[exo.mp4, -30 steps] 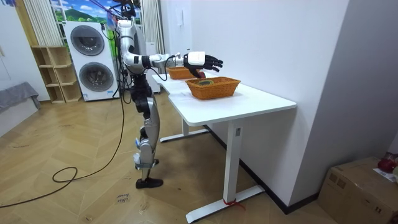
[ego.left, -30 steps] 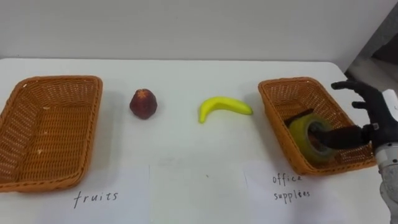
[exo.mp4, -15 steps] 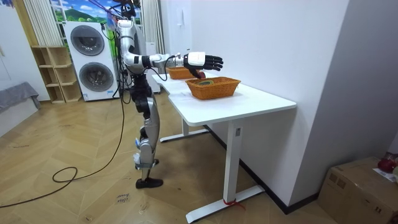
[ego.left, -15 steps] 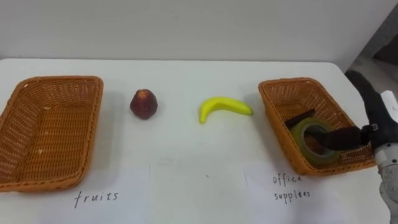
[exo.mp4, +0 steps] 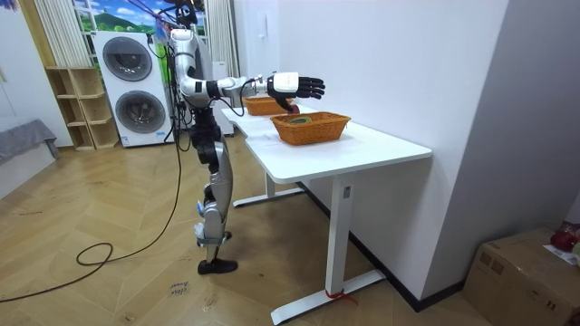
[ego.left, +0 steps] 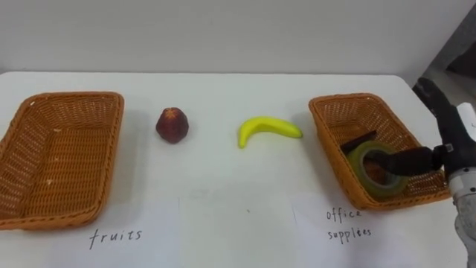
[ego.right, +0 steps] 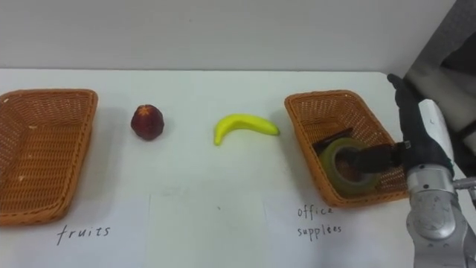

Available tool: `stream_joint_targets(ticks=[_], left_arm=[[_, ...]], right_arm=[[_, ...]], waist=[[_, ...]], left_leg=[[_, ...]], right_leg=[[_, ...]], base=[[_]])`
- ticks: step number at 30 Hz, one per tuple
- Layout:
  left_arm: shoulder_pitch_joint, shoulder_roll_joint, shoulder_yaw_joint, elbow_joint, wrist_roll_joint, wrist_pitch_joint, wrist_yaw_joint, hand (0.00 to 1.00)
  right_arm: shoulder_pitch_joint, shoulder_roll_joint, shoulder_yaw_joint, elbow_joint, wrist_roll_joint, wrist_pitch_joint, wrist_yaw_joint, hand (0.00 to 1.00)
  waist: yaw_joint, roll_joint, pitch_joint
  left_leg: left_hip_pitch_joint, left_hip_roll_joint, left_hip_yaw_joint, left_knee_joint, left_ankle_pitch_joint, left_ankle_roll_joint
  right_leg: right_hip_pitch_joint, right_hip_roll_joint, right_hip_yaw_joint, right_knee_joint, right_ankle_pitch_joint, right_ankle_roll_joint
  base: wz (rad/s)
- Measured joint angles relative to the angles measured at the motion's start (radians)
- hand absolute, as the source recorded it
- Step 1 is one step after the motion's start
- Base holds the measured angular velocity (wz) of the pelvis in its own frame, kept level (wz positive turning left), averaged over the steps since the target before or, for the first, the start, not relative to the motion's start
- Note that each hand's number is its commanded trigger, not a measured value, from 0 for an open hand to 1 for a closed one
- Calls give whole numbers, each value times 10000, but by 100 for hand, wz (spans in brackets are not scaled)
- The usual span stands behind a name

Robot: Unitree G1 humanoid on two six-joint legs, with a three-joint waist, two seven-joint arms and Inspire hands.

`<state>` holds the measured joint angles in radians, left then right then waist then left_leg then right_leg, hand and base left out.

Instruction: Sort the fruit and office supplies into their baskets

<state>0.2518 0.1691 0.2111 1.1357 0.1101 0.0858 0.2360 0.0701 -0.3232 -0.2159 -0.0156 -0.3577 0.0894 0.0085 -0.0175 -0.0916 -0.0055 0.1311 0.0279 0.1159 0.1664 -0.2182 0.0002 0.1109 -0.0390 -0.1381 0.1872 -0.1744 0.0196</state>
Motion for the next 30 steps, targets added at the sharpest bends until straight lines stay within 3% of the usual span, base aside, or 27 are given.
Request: stream_joint_targets(ticks=[9,13,17,30], left_arm=[[-205,5,10,2,-231,-92,17,0],[-201,5,7,56,-395,-306,32,0],[-153,-11,5,108,-362,-308,287,0],[173,-39,6,-13,-290,-185,597,0]], right_arm=[[-21,-1,-15,-2,60,-8,-212,0],[-31,-2,-16,-485,448,-18,-218,0],[-42,-3,-22,-985,843,-24,-392,0],[-790,-1,32,-1152,1554,-23,-937,0]], waist=[[50,23,15],[92,19,38],[237,3,102],[711,21,97]], left_leg=[[1,-3,7,-28,0,0],[-16,-4,35,-32,1,0],[-31,-6,34,-44,0,0],[-141,-26,-174,39,2,3]], right_leg=[[-10,4,10,7,0,0],[-39,3,7,16,0,0],[-57,4,-1,9,0,0],[-54,-31,-165,3,-1,1]], base=[[0],[0],[0],[3]])
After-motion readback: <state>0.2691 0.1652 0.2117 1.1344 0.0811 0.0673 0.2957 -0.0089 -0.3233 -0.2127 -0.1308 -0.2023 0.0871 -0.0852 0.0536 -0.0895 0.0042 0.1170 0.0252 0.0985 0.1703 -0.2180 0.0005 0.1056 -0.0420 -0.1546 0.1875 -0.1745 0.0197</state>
